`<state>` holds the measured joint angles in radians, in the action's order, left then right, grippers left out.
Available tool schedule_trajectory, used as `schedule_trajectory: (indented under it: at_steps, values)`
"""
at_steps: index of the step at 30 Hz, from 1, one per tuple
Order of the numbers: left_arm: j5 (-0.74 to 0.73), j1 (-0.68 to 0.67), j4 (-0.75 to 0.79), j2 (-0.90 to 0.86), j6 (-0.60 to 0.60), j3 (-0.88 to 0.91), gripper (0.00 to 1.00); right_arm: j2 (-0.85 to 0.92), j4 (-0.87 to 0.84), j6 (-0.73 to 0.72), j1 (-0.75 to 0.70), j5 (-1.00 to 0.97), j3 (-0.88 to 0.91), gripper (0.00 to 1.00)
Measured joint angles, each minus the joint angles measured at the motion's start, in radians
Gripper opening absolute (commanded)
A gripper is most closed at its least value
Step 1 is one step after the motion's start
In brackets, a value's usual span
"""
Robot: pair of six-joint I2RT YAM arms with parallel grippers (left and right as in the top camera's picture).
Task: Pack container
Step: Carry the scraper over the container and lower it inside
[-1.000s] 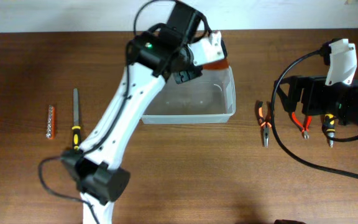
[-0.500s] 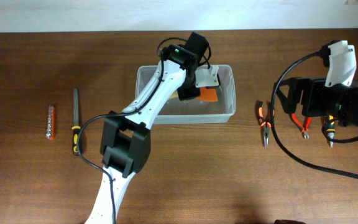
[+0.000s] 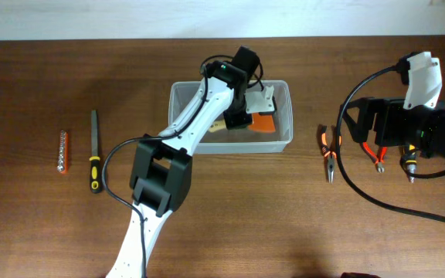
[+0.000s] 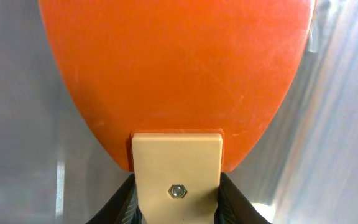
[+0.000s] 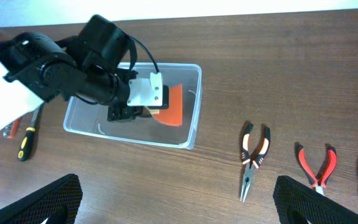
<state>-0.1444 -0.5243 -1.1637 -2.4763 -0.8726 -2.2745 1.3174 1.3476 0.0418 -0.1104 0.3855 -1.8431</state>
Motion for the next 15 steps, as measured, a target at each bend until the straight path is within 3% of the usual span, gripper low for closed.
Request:
schedule_trajectory:
  at_steps: [15]
  values:
    - [-0.037,0.0,0.053,-0.011,-0.054,0.0,0.02,0.0,0.003,0.0,0.0,0.0,0.0,0.99]
